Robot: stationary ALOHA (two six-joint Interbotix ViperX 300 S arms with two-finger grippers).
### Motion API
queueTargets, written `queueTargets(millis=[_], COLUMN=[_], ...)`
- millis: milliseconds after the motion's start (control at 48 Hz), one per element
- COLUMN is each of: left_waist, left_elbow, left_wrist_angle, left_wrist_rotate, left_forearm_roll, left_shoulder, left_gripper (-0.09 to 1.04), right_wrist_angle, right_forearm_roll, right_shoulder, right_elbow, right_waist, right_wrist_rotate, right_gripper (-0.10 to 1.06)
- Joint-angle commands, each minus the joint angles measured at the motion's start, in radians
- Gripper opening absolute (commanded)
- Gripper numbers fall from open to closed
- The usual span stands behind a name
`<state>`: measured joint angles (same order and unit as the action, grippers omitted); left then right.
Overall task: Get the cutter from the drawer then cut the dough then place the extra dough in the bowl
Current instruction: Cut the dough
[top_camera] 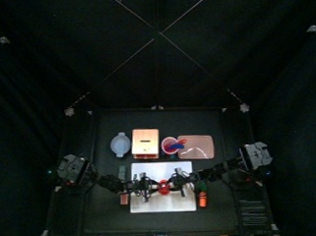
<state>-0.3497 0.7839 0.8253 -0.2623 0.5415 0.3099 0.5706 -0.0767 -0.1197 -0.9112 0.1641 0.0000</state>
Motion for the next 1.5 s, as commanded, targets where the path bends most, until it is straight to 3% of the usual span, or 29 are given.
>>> queueTargets(millis=[21, 396, 542, 979, 1271, 1500], left_waist=[0.003, 0.003, 0.009, 0.025, 0.025, 0.025], left_elbow=[-0.014, -0.015, -0.014, -0.011, -0.011, -0.029], left_wrist_angle=[-0.023, -0.121, -0.141, -0.184, -0.210, -0.210], left_wrist_rotate=[-0.002, 0.000, 0.003, 0.008, 0.009, -0.002], left_forearm_roll=[-0.008, -0.028, -0.018, 0.012, 0.032, 0.031], left_shoulder=[0.002, 0.021, 0.041, 0.054, 0.061, 0.005], left_gripper=[0.58, 0.57, 0.57, 0.57, 0.57, 0.58], right_wrist_angle=[0.003, 0.003, 0.003, 0.017, 0.015, -0.008], right_forearm_roll=[-0.008, -0.017, -0.012, -0.006, -0.002, -0.009], right_shoulder=[0.018, 0.009, -0.035, -0.176, -0.193, -0.086], right_elbow=[0.009, 0.002, 0.000, -0.028, -0.029, -0.031], right_waist=[0.000, -0.011, -0.012, -0.095, -0.094, -0.060], right_wrist_rotate=[-0.002, -0.002, 0.000, 0.005, 0.011, 0.005], right_gripper=[0.71, 0.45, 0.44, 0.44, 0.44, 0.44])
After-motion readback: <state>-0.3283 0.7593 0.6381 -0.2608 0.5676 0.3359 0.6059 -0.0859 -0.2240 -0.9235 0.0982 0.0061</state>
